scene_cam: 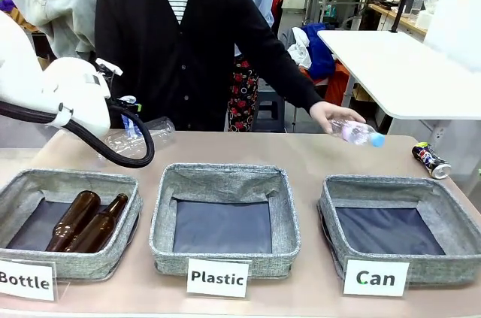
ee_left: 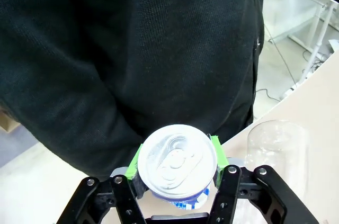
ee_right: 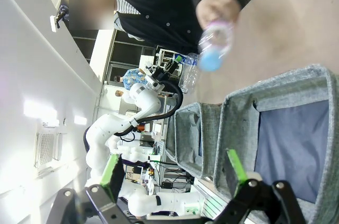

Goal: Sort the can waste into the basket.
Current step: Pick up the can waste from the table and place it in the right Fabric basket.

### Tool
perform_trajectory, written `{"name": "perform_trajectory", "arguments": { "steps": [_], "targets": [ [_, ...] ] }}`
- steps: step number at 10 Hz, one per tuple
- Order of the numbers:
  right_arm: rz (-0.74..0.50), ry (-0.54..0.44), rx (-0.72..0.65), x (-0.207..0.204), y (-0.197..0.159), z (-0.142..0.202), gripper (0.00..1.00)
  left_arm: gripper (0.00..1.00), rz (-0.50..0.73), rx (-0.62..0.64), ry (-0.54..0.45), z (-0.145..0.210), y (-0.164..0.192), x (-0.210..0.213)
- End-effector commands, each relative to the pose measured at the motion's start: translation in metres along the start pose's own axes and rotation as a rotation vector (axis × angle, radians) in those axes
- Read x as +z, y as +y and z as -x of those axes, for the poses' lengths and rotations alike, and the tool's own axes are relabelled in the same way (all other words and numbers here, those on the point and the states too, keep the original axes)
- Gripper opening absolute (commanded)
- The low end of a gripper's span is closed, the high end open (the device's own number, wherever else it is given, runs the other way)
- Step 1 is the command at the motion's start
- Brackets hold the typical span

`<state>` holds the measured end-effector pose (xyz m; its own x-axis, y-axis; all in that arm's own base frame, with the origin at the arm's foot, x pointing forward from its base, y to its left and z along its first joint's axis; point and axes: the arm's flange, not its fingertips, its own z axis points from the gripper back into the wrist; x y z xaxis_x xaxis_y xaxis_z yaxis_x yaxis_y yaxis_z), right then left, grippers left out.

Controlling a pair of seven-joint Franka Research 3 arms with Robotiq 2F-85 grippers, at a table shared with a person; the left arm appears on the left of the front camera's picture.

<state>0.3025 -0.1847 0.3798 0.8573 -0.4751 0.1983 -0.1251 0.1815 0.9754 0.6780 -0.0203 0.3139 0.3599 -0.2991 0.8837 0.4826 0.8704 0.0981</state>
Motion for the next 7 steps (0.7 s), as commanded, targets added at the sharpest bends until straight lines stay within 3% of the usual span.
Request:
{"name": "perform_trajectory", "arguments": {
  "steps": [1, 3, 7],
  "targets": [
    [-0.011, -0.007, 0.017, -0.001, 0.001, 0.0, 1.0, 0.0, -0.018, -0.022, -0.049, 0.0, 0.0, 0.011],
    [-0.011, -0.007, 0.017, -0.001, 0.001, 0.0, 1.0, 0.0, 0.125, -0.025, -0.116, -0.01, 0.009, 0.058],
    [-0.011, -0.007, 0.017, -0.001, 0.001, 0.0, 1.0, 0.0, 0.458, -0.159, -0.173, -0.034, 0.041, 0.207]
  ]
}}
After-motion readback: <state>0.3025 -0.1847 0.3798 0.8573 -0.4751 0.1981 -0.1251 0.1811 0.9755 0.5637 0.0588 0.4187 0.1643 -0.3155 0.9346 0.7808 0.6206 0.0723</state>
